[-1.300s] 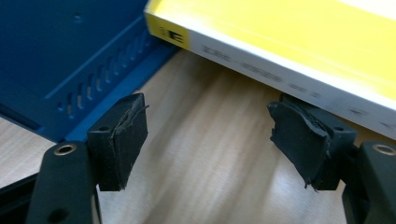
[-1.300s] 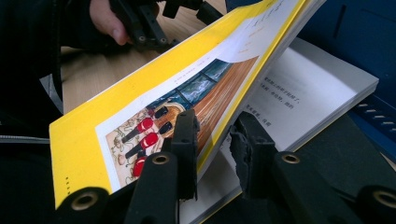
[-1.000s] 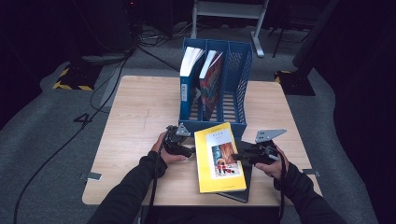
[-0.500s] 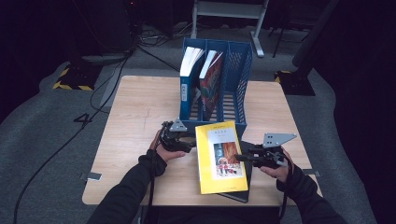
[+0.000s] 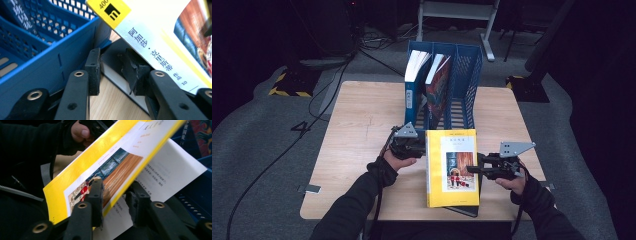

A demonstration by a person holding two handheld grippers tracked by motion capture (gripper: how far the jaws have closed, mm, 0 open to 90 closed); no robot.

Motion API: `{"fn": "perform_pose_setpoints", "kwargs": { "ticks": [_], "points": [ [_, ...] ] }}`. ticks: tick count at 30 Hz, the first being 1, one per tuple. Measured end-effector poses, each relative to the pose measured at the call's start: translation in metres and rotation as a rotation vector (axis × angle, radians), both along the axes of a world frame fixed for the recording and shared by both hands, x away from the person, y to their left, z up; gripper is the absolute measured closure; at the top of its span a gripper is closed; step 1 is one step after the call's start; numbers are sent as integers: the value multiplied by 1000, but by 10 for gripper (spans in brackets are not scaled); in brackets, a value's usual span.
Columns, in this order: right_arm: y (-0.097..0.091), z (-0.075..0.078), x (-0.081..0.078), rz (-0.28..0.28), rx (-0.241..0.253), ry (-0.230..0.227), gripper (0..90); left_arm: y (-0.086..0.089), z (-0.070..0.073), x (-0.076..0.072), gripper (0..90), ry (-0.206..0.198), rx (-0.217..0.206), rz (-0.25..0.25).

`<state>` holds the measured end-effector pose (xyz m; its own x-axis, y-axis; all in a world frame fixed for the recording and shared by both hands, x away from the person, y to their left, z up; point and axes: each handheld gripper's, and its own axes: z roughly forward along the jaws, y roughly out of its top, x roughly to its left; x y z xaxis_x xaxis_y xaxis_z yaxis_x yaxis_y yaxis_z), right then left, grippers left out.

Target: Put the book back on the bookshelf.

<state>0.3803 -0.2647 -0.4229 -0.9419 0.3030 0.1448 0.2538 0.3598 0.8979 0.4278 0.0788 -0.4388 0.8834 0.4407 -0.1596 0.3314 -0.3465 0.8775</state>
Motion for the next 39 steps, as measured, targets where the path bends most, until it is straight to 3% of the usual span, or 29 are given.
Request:
{"fn": "perform_pose_setpoints", "kwargs": {
  "ticks": [5, 10, 15, 20, 25, 33, 37, 39],
  "points": [
    [2, -2, 6, -12, 24, 9, 666, -6, 4, 1, 735, -9, -4, -16],
    [2, 4, 8, -60, 37, -27, 748, -12, 18, 2, 804, -40, -2, -29],
    [1, 11, 5, -111, 37, -89, 786, -16, 31, 4, 827, -66, -9, -19],
    [-3, 19, 2, -188, 75, -176, 831, -23, 49, 4, 835, -114, -36, -16],
    [-5, 23, -4, -236, 64, -271, 840, -28, 54, 2, 831, -127, -60, -5],
    [-9, 23, -24, -228, 56, -338, 840, -30, 61, -19, 764, -175, -66, -14],
    [-13, 22, -41, -197, 37, -385, 842, -30, 64, -34, 704, -207, -65, -32],
    [-15, 22, -46, -185, 31, -387, 842, -30, 65, -41, 689, -220, -68, -37]
  ]
}}
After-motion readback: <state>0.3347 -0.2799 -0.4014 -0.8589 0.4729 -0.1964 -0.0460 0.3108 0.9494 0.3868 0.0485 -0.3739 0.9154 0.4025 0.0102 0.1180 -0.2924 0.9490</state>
